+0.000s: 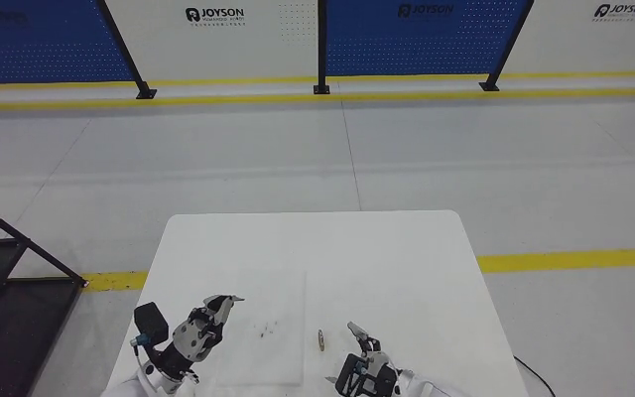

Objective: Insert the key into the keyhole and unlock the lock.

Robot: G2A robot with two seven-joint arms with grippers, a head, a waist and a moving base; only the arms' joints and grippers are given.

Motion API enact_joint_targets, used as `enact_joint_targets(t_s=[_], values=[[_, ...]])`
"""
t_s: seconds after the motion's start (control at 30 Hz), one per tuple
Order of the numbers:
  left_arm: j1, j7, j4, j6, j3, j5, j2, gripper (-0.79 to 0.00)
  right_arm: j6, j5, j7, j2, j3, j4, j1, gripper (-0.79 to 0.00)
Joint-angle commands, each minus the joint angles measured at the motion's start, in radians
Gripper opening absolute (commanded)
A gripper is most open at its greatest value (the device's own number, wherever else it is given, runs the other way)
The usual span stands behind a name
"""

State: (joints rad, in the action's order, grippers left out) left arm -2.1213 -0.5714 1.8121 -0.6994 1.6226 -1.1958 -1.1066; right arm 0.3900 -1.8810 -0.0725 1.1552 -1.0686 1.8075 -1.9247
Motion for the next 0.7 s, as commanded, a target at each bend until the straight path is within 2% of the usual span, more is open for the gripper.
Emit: enact_joint_targets(t_s=[0.0, 0.17, 0.23, 0.43, 0.5, 0.57, 0.67], values=[[-0.01, -0.024, 0.003, 0.036, -0.001, -0.028, -0.002, -0.785, -0.016, 0.025, 0.025, 0.009, 0.043, -0.023, 0.02, 0.0], [-0.01, -0.024, 0.003, 0.036, -0.001, -0.028, -0.002, -0.785, -0.113, 0.148, 0.114, 0.036, 0.115, -0.07, 0.056, 0.0], [-0.01, -0.024, 0.003, 0.036, -0.001, -0.028, -0.002, -0.785, -0.187, 0.165, 0.16, 0.047, 0.141, -0.082, 0.069, 0.0], [-0.01, -0.024, 0.003, 0.036, -0.001, -0.028, -0.002, -0.785, -0.293, 0.21, 0.207, 0.073, 0.199, -0.138, 0.13, 0.0], [-0.01, -0.024, 0.003, 0.036, -0.001, -0.028, -0.002, -0.785, -0.316, 0.225, 0.213, 0.08, 0.211, -0.157, 0.147, -0.249], [-0.01, -0.024, 0.003, 0.036, -0.001, -0.028, -0.002, -0.785, -0.337, 0.236, 0.22, 0.085, 0.219, -0.174, 0.163, -0.428], [-0.01, -0.024, 0.003, 0.036, -0.001, -0.028, -0.002, -0.785, -0.342, 0.254, 0.231, 0.091, 0.228, -0.196, 0.182, -0.489]])
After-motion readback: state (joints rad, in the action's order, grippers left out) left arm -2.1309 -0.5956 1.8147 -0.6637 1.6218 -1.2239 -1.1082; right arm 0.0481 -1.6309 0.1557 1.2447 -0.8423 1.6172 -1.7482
